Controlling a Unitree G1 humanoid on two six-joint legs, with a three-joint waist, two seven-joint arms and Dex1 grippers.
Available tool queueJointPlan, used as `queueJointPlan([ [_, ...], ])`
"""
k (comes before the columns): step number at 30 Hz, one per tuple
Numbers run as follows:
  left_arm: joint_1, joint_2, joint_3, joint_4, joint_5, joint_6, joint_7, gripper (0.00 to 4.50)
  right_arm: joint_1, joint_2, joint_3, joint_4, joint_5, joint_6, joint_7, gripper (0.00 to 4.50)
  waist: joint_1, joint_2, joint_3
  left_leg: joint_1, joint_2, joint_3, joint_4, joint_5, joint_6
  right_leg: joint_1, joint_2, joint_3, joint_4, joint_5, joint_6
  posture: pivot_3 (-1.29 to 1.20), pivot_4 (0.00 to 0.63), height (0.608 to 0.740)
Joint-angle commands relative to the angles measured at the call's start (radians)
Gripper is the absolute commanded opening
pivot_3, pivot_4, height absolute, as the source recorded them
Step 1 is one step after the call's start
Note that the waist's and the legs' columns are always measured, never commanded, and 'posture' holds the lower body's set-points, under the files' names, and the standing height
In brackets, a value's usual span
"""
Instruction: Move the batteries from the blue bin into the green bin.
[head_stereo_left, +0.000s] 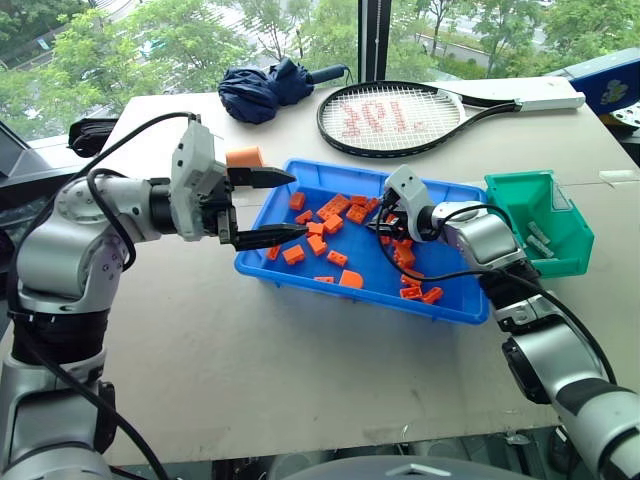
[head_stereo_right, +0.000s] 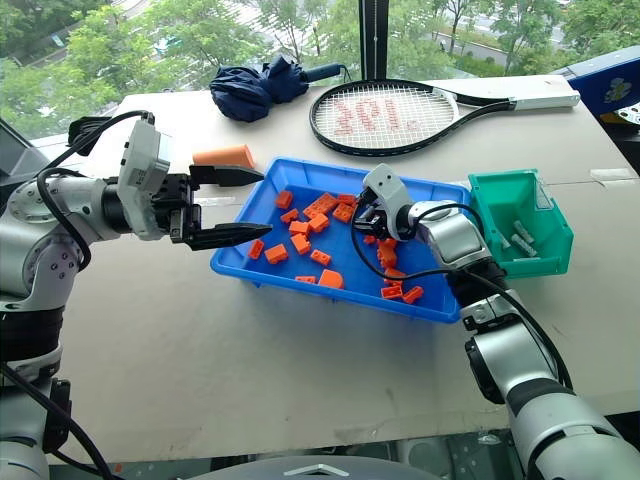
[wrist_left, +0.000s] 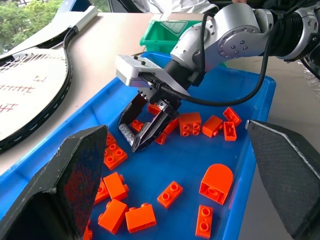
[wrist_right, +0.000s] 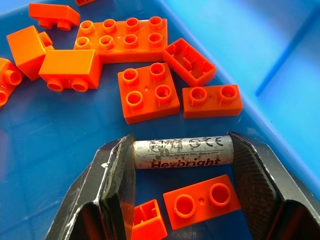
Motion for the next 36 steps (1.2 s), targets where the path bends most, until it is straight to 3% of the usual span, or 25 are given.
queueJointPlan([
  [1,-0.012,0.015,0.028,-0.007,0.002,-0.013,0.003,4.50,-0.018,-0.013,-0.015,-0.073,0.002,0.021,0.017,2.11,0.000,0.000,0.000,0.000,0.000,0.000,0.000,0.000,0.000,0.000,0.000,0.000,0.000,0.000,0.000,0.00,0.150,0.740],
  [8,-0.010,0.013,0.027,-0.008,0.002,-0.021,-0.010,4.50,0.020,-0.084,-0.073,-0.367,0.079,0.209,0.046,2.11,0.002,0.000,0.000,0.000,0.000,0.000,0.000,0.000,0.000,0.000,0.000,0.000,0.000,0.000,0.000,0.00,0.150,0.740],
  [16,-0.077,-0.034,-0.004,-0.042,-0.036,0.002,-0.006,4.50,0.093,-0.245,-0.298,-0.739,0.193,0.474,-0.010,2.11,0.024,0.000,0.000,-0.001,0.000,0.000,0.000,0.000,0.000,0.000,0.000,0.000,0.000,0.000,0.000,0.00,0.150,0.740],
  [26,-0.173,-0.108,-0.049,-0.029,-0.062,0.012,-0.014,4.50,0.294,-0.513,-0.591,-0.845,0.223,0.590,-0.043,2.11,0.032,0.000,0.000,-0.001,0.000,0.001,0.000,0.000,0.000,0.000,-0.001,0.001,0.000,0.000,0.000,0.00,0.150,0.740],
  [36,-0.245,-0.172,-0.067,-0.019,-0.086,0.042,-0.002,4.50,0.444,-0.556,-0.682,-0.824,0.238,0.559,-0.086,2.11,0.029,0.000,0.000,0.000,0.000,0.003,0.000,0.000,0.000,0.000,0.000,0.003,0.001,0.000,0.000,0.00,0.150,0.740],
])
